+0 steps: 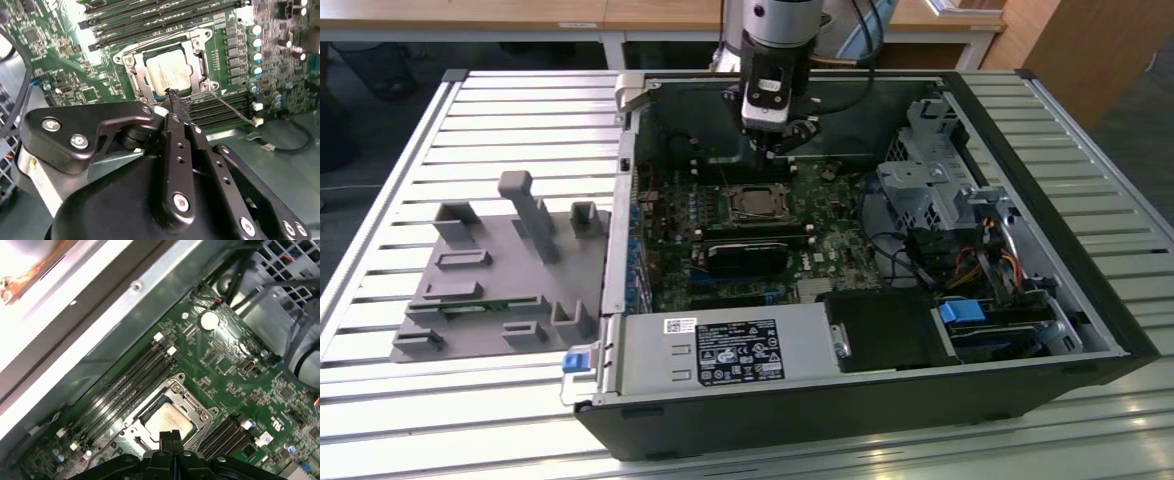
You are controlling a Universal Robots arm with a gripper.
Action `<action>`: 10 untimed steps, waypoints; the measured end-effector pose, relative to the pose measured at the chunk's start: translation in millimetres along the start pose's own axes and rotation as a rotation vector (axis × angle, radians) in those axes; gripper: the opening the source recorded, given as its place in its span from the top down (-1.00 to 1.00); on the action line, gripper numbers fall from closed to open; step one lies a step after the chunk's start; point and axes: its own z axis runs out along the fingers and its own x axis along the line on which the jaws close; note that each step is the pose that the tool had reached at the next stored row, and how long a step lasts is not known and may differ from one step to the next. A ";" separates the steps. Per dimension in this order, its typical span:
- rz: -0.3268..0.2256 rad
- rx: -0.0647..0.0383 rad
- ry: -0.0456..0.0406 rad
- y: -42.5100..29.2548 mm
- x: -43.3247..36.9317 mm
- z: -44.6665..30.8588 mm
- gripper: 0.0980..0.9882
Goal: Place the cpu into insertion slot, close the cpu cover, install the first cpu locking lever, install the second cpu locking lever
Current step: 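Install the first cpu locking lever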
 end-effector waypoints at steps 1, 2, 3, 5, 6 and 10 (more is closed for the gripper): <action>-0.014 0.000 -0.0001 0.0 0.0 0.0 0.98; -0.029 0.000 -0.0003 0.0 0.0 0.0 0.98; -0.043 0.000 -0.0004 0.0 0.0 0.1 0.98; -0.070 0.000 -0.0007 0.0 0.0 0.1 0.98; -0.083 0.000 -0.0008 0.0 0.0 0.2 0.98; -0.137 -0.001 -0.0012 0.0 0.0 0.3 0.98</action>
